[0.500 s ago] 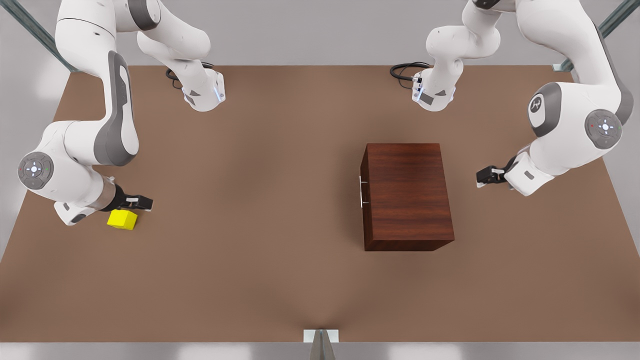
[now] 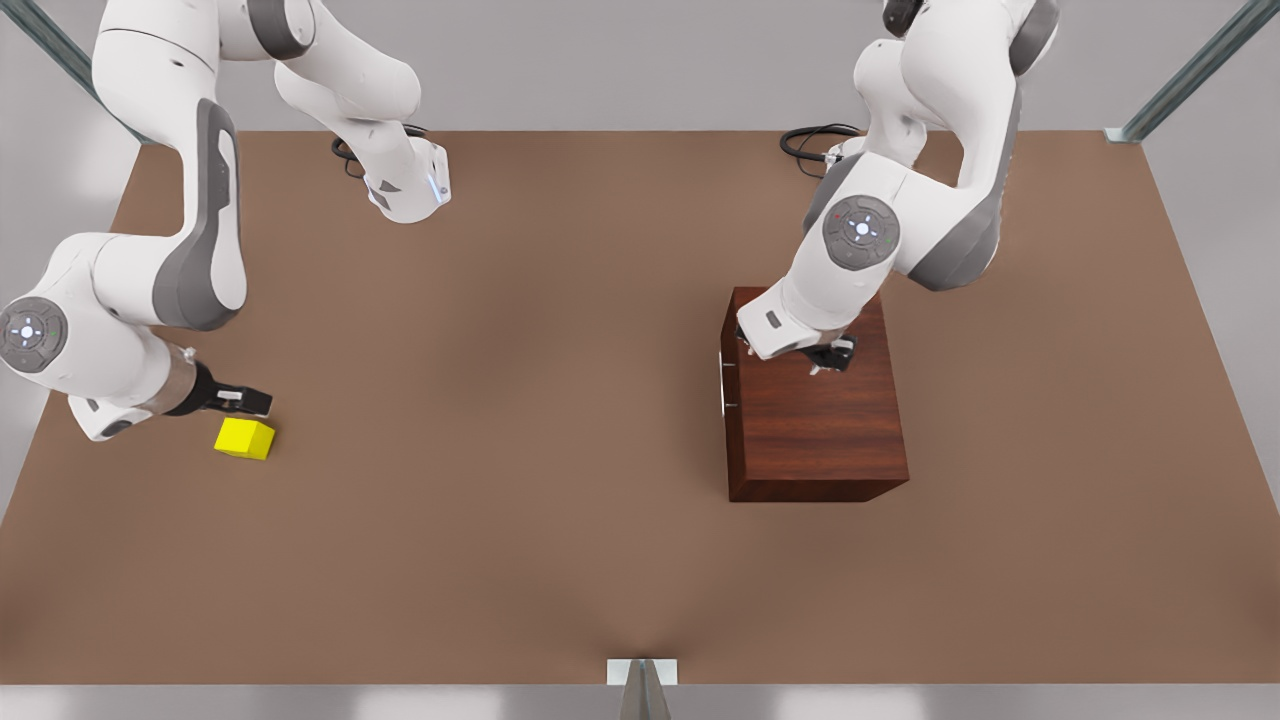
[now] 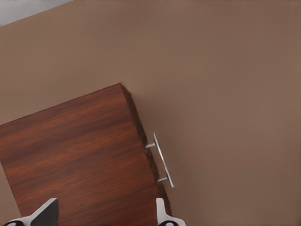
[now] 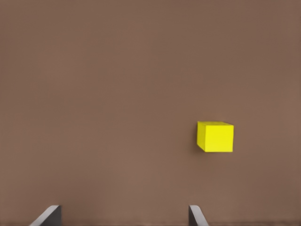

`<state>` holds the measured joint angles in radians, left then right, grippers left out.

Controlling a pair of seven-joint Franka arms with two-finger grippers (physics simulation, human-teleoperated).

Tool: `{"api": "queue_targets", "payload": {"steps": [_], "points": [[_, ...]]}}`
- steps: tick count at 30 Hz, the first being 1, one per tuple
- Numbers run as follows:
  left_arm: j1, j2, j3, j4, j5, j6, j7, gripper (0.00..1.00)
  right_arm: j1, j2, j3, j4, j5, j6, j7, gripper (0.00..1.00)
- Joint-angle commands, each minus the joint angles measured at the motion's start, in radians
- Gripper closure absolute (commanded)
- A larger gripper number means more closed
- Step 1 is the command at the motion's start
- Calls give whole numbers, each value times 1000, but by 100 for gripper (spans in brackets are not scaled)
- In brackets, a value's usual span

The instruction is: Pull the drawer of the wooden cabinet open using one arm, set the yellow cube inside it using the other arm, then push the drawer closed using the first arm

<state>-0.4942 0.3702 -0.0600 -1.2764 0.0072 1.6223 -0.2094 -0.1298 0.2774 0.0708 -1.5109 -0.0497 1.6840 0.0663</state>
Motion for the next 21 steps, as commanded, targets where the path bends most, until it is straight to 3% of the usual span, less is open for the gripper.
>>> {"api": "queue_targets", "payload": {"steps": [1,4,8,21], "points": [[-58,55,0,51,23,-9,-593,0,-2,-1,-11,1,4,-18,7,0],[-152,193,2,189,79,22,-743,0,-2,-1,-6,1,4,-18,7,0],[-162,277,3,164,142,42,-769,0,-2,0,-6,1,4,-18,7,0],[-195,302,3,23,318,125,-676,0,-2,3,-5,1,4,-18,7,0]]}}
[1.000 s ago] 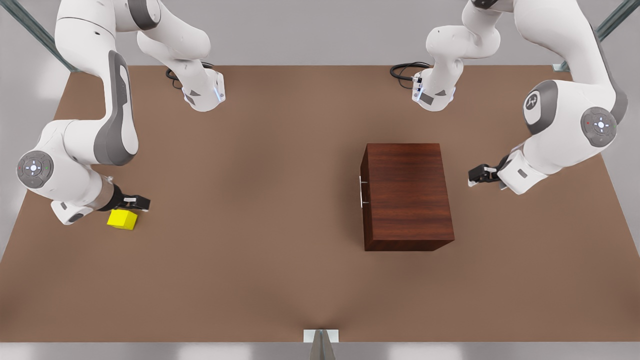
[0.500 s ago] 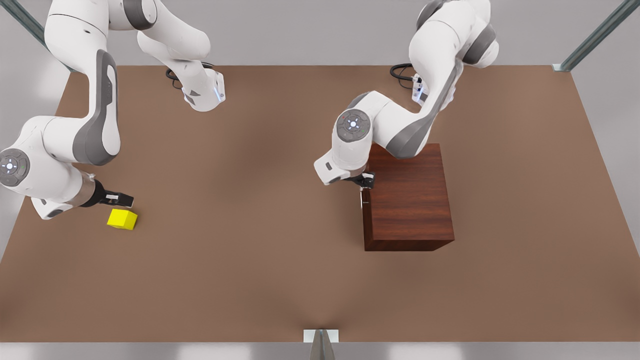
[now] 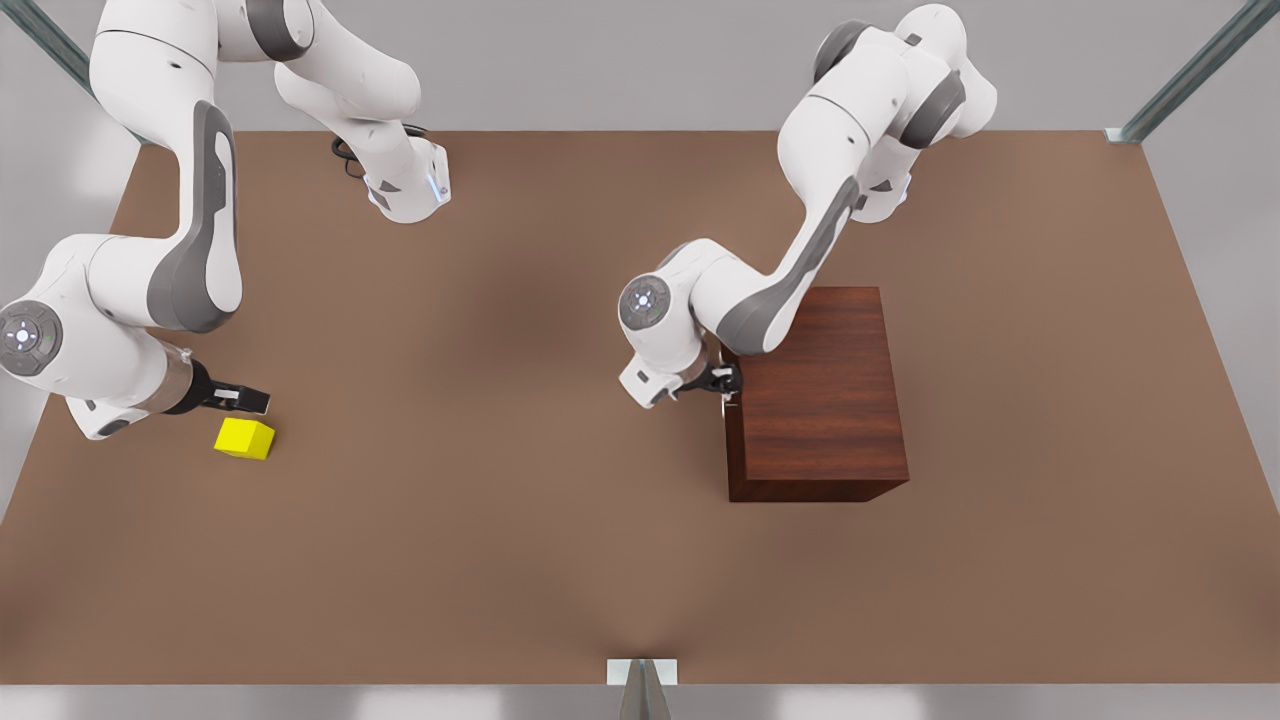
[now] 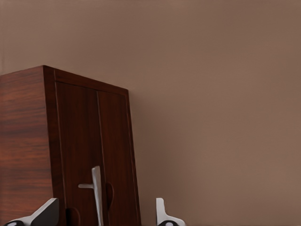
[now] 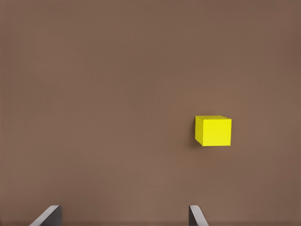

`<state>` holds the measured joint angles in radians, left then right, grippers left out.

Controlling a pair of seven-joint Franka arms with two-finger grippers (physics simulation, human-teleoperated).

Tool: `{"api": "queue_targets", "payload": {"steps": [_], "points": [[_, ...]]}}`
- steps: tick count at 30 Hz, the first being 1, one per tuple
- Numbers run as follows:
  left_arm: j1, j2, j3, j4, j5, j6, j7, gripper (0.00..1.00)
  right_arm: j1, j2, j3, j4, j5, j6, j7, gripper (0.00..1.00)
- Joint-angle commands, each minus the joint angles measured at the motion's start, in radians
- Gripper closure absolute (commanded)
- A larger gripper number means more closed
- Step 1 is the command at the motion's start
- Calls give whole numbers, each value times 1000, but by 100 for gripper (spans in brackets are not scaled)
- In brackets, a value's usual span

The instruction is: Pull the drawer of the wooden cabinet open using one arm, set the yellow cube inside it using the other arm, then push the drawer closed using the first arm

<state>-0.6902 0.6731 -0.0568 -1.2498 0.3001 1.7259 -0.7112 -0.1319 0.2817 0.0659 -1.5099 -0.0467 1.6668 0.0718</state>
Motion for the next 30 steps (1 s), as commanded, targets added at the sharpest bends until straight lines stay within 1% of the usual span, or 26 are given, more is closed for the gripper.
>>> {"api": "queue_targets", "payload": {"steps": [1,5,11,23,30], "points": [[-5,-1,0,-13,42,24,-174,0,0,-1,0,0,1,-1,2,0],[-3,8,0,-46,42,64,-180,0,2,1,0,0,1,-1,2,0],[-8,11,0,-83,42,75,-195,0,2,2,2,0,-1,-1,2,0],[-31,-9,0,-128,40,66,-229,0,2,2,3,0,1,-1,2,0],[-31,8,0,-141,42,112,-241,0,2,4,3,0,-1,-1,2,0]]}}
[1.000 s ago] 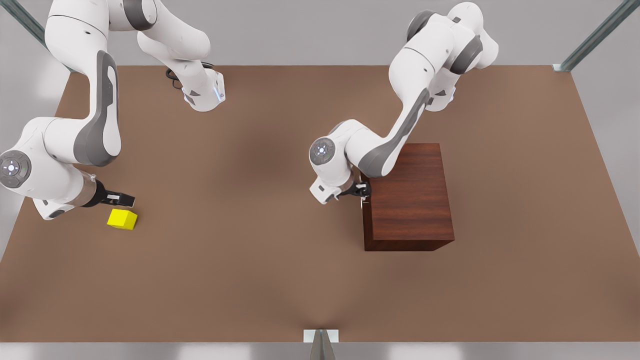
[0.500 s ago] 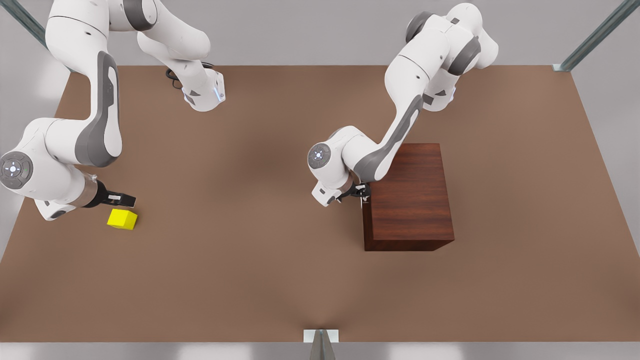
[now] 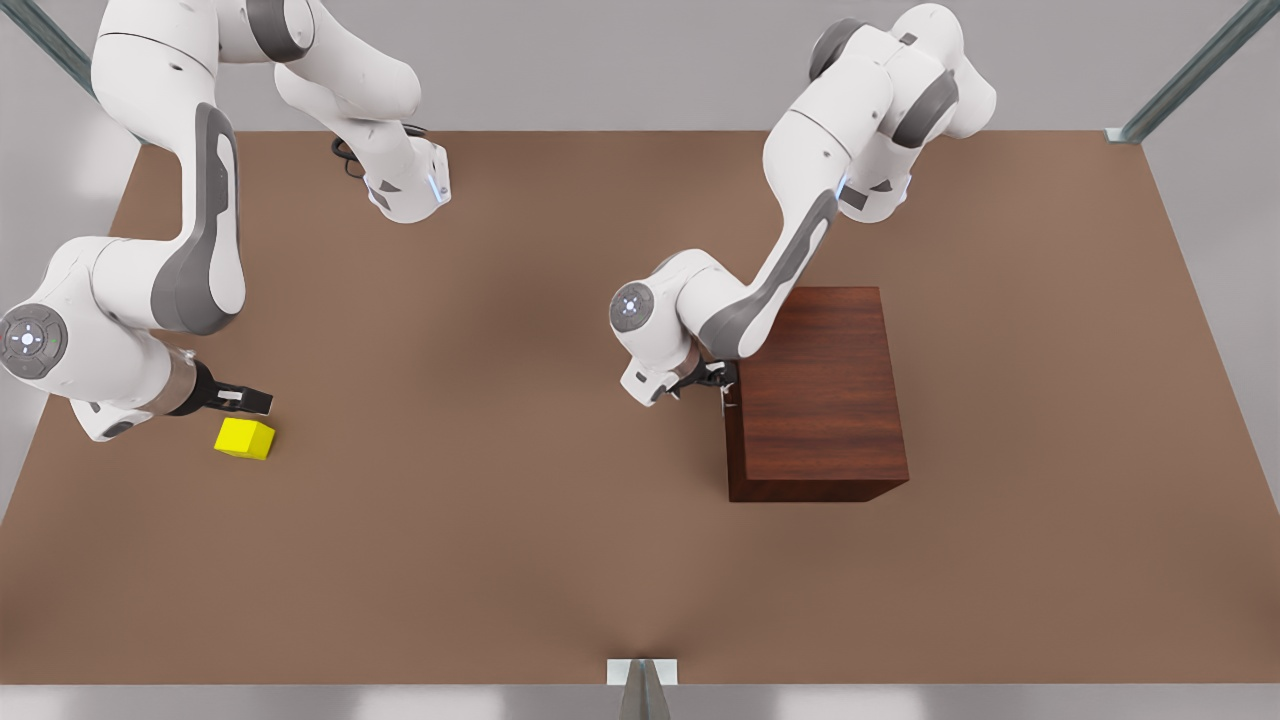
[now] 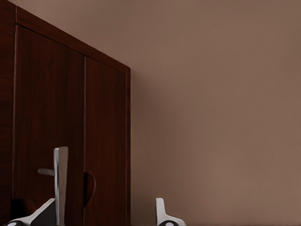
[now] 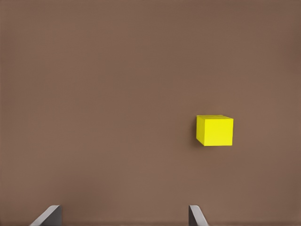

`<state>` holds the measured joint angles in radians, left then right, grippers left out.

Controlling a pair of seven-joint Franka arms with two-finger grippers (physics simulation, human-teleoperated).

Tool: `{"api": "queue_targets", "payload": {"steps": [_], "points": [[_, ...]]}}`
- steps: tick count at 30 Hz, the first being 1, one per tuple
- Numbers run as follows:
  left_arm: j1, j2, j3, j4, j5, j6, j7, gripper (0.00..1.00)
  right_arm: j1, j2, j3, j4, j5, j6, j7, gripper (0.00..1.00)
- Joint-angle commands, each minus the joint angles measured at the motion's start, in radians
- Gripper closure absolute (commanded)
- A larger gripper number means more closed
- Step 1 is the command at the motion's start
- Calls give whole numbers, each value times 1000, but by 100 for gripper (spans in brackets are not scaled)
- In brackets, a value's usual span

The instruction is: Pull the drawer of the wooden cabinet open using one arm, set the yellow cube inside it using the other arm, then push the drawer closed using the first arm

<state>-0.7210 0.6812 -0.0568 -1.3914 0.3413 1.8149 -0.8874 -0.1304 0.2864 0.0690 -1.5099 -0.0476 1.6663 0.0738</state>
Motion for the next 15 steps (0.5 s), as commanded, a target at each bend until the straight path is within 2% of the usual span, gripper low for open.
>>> {"api": "queue_targets", "payload": {"steps": [1,15], "points": [[-2,0,0,0,1,30,-67,0,0,-1,0,0,0,0,0,0],[-31,6,-2,6,-8,84,-105,0,0,-1,0,0,2,1,0,0]]}}
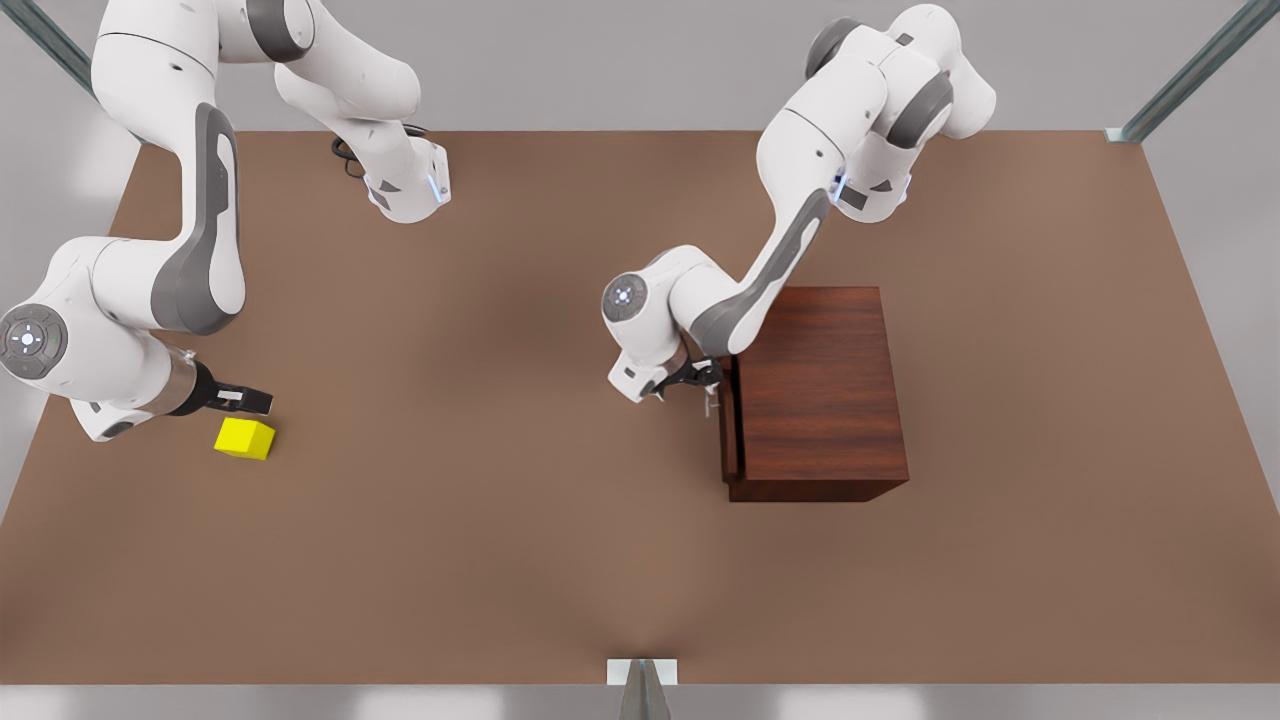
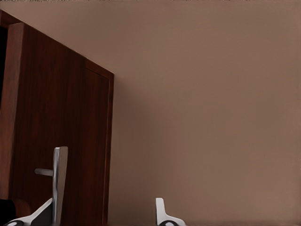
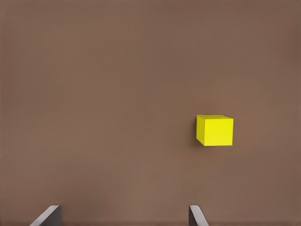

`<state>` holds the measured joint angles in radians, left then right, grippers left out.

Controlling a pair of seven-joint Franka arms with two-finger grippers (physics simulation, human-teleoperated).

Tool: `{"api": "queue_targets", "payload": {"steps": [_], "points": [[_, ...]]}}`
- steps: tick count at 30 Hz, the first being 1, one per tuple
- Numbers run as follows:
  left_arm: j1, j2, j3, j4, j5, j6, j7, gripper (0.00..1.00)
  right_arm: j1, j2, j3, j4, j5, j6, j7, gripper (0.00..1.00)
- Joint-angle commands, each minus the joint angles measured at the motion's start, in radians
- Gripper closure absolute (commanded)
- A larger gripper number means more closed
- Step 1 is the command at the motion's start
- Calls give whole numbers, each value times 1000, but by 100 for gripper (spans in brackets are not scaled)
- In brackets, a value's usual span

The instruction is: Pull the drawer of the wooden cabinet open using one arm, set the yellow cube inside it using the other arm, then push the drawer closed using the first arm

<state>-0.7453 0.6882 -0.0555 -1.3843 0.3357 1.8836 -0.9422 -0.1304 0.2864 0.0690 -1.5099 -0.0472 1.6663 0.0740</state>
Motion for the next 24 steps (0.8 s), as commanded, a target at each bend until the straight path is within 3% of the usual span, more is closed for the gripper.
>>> {"api": "queue_targets", "payload": {"steps": [1,5,8,13,16,18,23,24], "points": [[-11,-1,-3,-1,-1,18,-67,0,0,-1,0,0,1,0,0,0],[-26,-1,-3,4,2,32,-70,0,2,-1,2,0,1,0,13,0],[-32,-1,-3,5,3,35,-78,0,5,0,3,0,-5,10,446,0],[-39,1,-3,5,5,51,-86,0,3,0,3,0,-6,9,429,0],[-39,1,-3,7,6,51,-86,0,2,0,-1,43,-5,-2,67,0],[-43,5,-3,7,8,52,-86,0,0,0,-3,43,-6,-8,30,0],[-45,25,-3,8,8,101,-87,0,-9,25,-11,79,-16,-17,-1063,0],[-49,25,-3,8,9,100,-87,0,-15,25,-18,85,13,-16,-1040,0]]}}
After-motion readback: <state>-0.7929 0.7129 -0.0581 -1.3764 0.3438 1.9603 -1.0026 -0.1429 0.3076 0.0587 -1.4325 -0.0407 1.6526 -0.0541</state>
